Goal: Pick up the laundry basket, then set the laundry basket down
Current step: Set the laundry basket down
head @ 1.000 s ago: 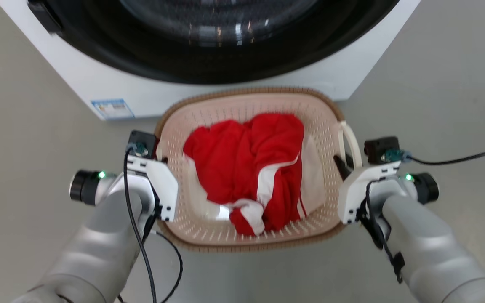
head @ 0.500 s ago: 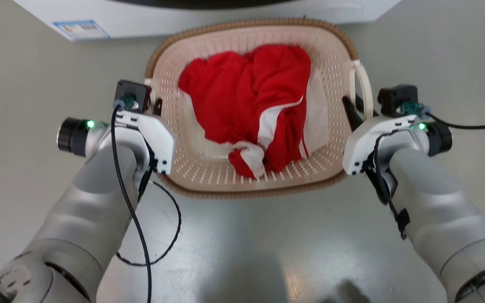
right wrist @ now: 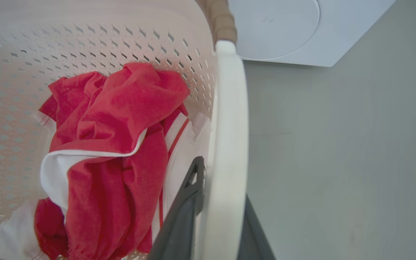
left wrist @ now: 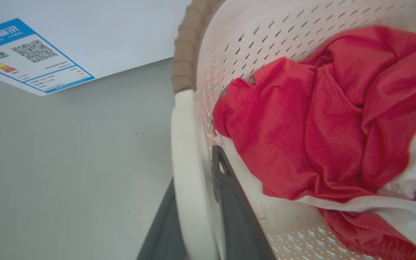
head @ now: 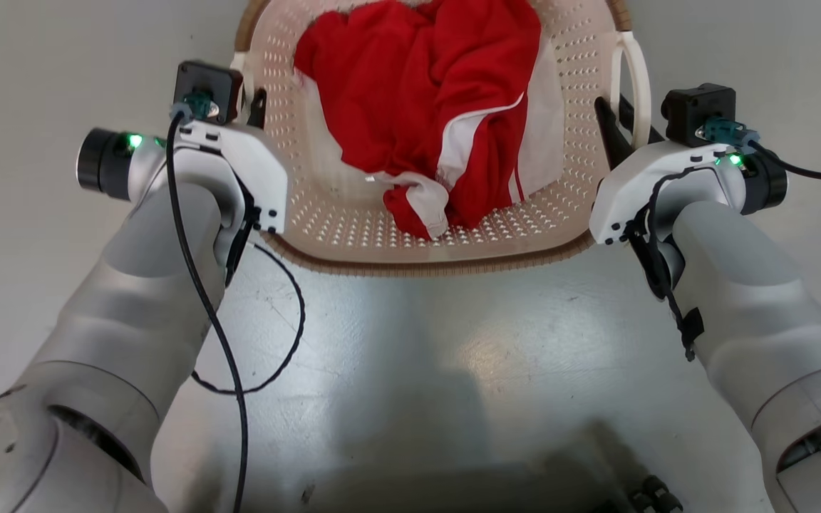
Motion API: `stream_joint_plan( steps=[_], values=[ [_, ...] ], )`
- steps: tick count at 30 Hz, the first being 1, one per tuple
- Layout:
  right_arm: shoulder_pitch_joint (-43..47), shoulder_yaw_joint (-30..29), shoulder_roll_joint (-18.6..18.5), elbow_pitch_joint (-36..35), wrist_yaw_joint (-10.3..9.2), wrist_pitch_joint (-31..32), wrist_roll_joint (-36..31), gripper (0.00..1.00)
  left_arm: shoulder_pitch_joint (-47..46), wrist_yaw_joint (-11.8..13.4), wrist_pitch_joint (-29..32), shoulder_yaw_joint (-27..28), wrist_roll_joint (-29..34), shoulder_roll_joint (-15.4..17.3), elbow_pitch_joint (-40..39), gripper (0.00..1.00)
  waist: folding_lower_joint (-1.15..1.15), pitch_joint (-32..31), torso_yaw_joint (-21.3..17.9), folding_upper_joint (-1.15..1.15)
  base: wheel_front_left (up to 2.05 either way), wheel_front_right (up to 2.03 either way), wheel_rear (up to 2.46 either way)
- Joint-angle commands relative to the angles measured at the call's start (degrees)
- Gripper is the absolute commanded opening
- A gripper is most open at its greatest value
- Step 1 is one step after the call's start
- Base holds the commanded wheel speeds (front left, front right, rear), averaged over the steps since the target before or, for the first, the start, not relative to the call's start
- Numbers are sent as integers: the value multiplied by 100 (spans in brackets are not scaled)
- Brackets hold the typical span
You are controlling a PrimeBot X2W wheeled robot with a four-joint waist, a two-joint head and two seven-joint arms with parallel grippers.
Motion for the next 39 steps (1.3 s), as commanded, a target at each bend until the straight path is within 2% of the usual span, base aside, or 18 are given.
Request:
stream_joint_plan(
  steps=[1, 7, 12, 23, 35, 36, 37, 38, 39],
  values=[
    [103, 88, 162, -41, 101, -56, -164, 0, -186, 16, -83, 49, 170, 98, -200, 0, 0, 120, 42, 0, 0, 0, 0],
    [83, -204, 162, -134, 101, -65, -407, 0, -160, 236, -85, 354, 447, 278, -734, 0, 0, 361, 61, 0, 0, 0, 0],
    [152, -572, 162, -259, 101, -67, -713, 0, -25, 290, -86, 638, 669, 324, -964, 0, 0, 478, 61, 0, 0, 0, 0],
    [218, -1087, 162, -341, 101, -67, -1204, 0, 92, 211, -86, 1001, 947, 205, -932, 0, 0, 594, 98, 0, 0, 0, 0],
    [301, -1268, 162, -337, 101, -67, -1352, 0, 130, 105, -86, 1267, 1224, 92, -793, 0, 0, 623, 113, 0, 0, 0, 0],
    [302, -1284, 162, -318, 101, -67, -1360, 0, 131, 107, -86, 1295, 1228, 82, -762, 22, 0, 623, 111, 0, 0, 0, 0],
    [300, -1302, 162, -304, 101, -67, -1369, 29, 129, 119, -86, 1317, 1239, 72, -731, 43, 0, 623, 110, 0, 0, 0, 0],
    [298, -1321, 162, -295, 101, -67, -1385, 65, 127, 144, -86, 1343, 1249, 62, -698, 100, 0, 622, 110, 0, 0, 0, 0],
    [300, -1340, 162, -288, 101, -67, -1404, 98, 129, 179, -86, 1397, 1229, 48, -666, 100, 0, 619, 112, 0, 0, 0, 0]
  ],
)
